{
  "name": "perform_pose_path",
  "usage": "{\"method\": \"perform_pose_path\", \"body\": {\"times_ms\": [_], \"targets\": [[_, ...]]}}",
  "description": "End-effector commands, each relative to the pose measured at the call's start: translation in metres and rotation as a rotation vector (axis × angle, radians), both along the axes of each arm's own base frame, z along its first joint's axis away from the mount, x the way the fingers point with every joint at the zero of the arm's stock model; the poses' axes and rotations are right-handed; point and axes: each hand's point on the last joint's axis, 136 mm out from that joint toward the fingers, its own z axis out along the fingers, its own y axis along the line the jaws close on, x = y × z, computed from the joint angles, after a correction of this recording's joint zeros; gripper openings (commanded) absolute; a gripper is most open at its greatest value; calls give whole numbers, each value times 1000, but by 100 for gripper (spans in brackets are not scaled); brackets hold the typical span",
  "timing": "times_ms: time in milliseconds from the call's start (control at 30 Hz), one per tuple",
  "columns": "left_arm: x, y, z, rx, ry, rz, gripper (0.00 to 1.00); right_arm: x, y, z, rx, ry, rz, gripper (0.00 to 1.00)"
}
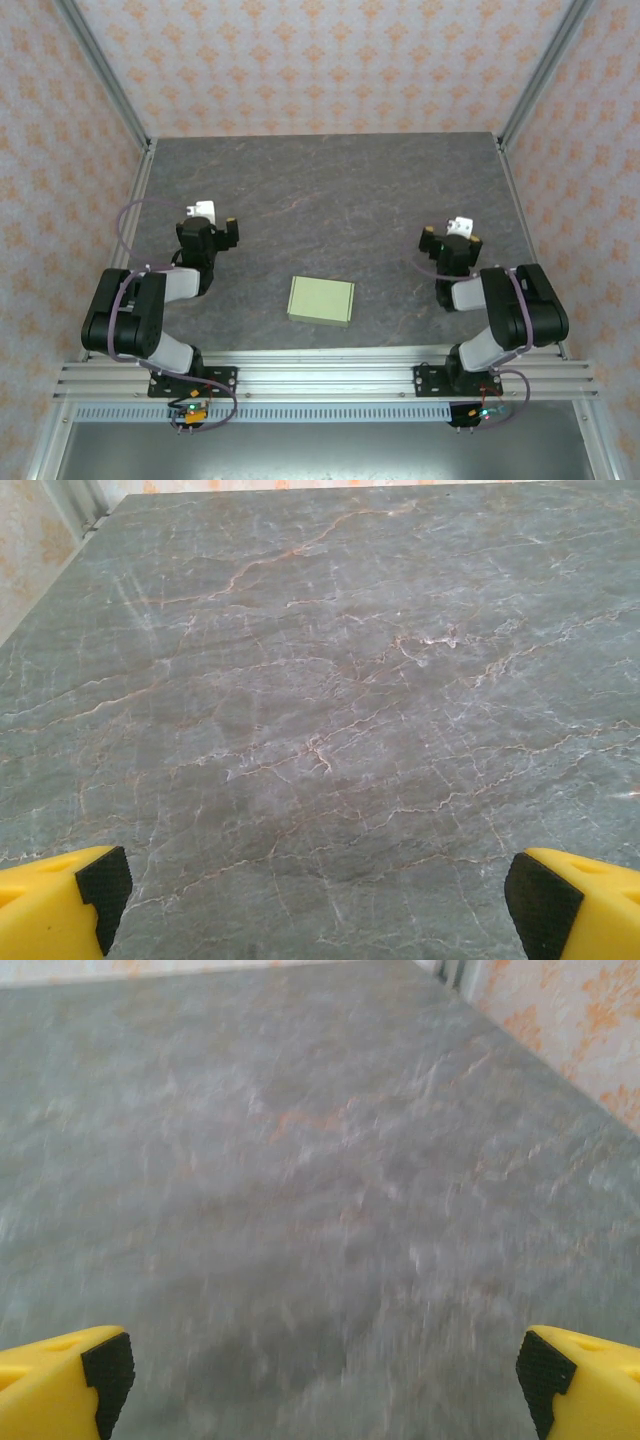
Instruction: Fold the paper box
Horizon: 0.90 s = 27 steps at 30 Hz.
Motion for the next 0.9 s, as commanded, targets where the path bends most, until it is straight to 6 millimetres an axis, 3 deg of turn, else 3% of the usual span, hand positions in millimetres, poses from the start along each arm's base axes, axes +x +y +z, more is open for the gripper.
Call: {"method": "perform_pose_path", "body": {"times_ms": [0, 467, 567, 867], "targets": [[3, -1, 9, -17, -50, -3, 100, 11, -14, 15, 62, -57, -80, 99], [3, -4, 9, 4, -47, -3, 100, 12, -13, 15, 60, -29, -72, 99], [3, -4, 9, 4, -49, -3, 100, 17, -1, 13, 61, -2, 0, 99], [3, -5, 8, 2, -47, -2, 100, 17, 0, 13, 63, -2, 6, 99]]}}
